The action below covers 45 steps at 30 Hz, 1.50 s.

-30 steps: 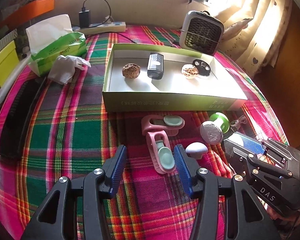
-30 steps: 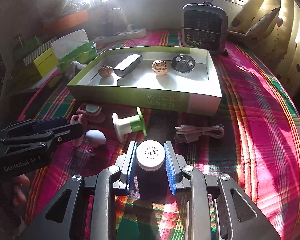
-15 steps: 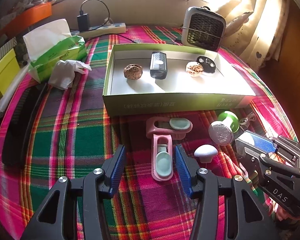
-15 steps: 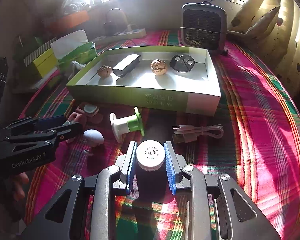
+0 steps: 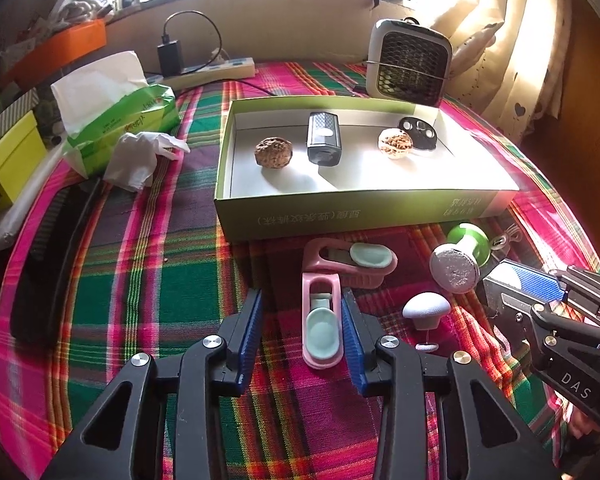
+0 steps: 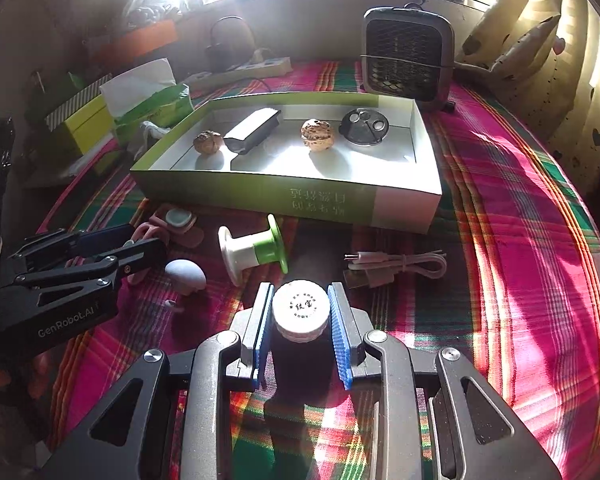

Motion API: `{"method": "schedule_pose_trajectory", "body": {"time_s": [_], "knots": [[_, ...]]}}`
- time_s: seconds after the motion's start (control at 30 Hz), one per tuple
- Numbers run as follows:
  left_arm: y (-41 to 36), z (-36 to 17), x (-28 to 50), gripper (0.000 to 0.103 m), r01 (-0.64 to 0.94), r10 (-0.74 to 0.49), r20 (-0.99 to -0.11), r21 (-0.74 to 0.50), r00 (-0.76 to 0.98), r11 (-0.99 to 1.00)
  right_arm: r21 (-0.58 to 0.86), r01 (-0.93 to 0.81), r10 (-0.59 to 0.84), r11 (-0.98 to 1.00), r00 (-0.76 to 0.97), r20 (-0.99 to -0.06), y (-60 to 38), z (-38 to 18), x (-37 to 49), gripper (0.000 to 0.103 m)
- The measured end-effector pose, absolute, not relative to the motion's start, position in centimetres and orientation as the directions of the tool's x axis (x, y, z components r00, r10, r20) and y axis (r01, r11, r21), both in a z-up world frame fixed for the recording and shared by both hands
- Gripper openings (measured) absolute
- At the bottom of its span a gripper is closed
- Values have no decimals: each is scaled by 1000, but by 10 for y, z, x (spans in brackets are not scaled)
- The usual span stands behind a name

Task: Organize objects
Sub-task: 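Lift the white disc with the right gripper while the left gripper approaches the pink-and-mint holder, then close the left gripper on the pink-and-mint holder while the right gripper holds the disc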

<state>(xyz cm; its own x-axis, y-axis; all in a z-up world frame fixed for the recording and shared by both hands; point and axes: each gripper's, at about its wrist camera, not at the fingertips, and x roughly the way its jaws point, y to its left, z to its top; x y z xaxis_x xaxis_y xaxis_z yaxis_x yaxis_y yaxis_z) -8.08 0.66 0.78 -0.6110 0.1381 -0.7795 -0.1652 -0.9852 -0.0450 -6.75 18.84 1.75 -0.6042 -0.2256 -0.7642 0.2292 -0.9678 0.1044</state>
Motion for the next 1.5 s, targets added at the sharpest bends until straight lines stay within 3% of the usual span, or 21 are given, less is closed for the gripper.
{"method": "schedule_pose_trajectory", "body": {"time_s": [0.27,1.5], "knots": [[0,8,-81,15,-149,123,-776,-39,-619,-988,99,221,-217,-970,-607,-765,187,17,-67,28],[2,27,-72,15,-160,141,-754,-49,-641,-986,113,232,-237,-966,-627,-742,185,27,-60,28]]}}
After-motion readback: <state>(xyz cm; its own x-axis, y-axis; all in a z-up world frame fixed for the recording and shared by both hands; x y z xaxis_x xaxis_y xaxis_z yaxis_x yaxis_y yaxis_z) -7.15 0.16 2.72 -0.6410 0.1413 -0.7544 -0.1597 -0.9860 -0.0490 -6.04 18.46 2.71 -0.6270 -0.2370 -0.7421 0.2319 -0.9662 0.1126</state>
